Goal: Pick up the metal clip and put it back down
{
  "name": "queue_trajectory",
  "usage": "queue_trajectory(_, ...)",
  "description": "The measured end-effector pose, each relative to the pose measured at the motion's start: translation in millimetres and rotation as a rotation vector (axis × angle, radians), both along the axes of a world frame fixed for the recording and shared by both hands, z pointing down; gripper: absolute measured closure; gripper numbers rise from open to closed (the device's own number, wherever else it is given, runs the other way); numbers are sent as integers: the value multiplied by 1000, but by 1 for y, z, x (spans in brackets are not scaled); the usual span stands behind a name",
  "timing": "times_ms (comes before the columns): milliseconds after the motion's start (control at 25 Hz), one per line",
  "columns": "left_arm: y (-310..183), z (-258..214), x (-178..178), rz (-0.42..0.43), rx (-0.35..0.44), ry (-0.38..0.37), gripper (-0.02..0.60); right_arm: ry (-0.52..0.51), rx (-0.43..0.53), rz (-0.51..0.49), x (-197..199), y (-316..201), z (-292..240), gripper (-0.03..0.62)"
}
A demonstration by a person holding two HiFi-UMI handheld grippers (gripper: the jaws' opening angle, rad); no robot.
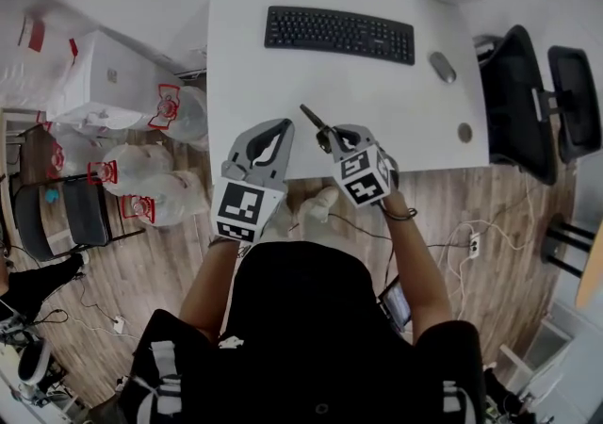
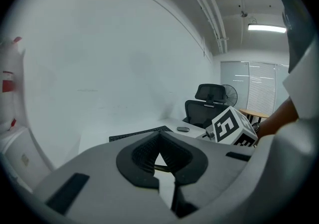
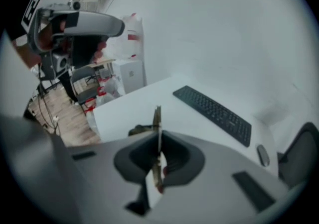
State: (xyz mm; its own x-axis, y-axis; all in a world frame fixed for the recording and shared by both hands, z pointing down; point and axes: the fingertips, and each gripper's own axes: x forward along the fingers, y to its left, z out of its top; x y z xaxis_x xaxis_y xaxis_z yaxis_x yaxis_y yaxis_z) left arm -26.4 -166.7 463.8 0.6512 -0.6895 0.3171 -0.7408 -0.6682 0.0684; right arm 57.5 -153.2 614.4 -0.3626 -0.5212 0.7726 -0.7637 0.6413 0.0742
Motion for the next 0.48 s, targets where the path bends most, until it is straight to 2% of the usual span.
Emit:
queue_trajectory(280,8,18,-10,-17,-31,-15,557,127,-11,-89,-4,-6,28,559)
queue_trajectory(480,10,27,-14,-29,-48,-18,557,170,-23,-116,-1,-15,42,559)
